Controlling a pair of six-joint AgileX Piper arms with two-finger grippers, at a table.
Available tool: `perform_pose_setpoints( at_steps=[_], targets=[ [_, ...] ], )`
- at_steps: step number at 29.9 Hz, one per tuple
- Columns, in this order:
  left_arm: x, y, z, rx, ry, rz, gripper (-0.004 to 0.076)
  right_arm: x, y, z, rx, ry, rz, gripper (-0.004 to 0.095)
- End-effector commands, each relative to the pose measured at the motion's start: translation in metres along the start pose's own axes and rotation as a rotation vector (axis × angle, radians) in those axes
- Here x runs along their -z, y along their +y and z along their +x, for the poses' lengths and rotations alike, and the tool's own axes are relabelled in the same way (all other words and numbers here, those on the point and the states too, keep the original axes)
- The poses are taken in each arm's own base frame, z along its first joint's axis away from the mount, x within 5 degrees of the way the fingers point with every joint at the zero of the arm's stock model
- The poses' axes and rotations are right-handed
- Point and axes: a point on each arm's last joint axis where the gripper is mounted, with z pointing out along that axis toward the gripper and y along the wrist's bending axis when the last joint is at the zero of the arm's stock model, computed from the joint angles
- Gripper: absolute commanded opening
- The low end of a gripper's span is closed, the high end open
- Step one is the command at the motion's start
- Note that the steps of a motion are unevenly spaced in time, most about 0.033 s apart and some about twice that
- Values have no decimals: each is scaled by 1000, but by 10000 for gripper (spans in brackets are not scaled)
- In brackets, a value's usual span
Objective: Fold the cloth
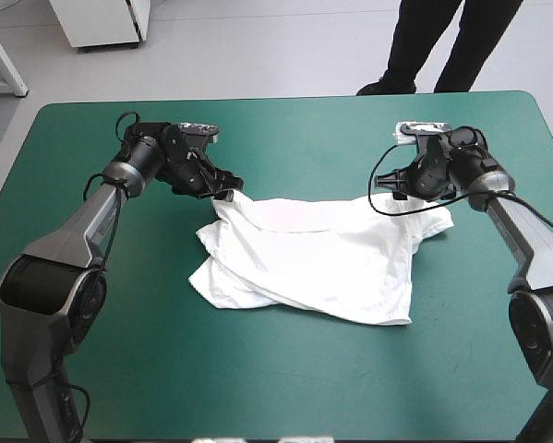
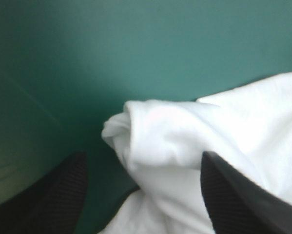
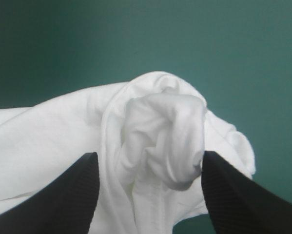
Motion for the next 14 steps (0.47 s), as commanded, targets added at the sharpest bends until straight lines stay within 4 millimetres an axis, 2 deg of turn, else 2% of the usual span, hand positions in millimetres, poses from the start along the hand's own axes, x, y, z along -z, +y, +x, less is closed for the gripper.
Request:
perform_pose_setpoints(
  at_steps=[1, 5, 8, 14],
  targets=[
    [55, -7, -11, -39, -100, -23, 525, 60, -7, -19, 6, -161, 21, 590],
    [86, -11, -6, -48, -123, -33, 496, 93, -11, -17, -3, -191, 29, 537],
    [109, -14, 3, -54, -115, -42, 467, 115, -14, -6, -13, -160, 35, 500],
    [165, -24, 25, -77, -136, -44, 437, 162, -18, 16, -36, -142, 8, 495]
  ],
)
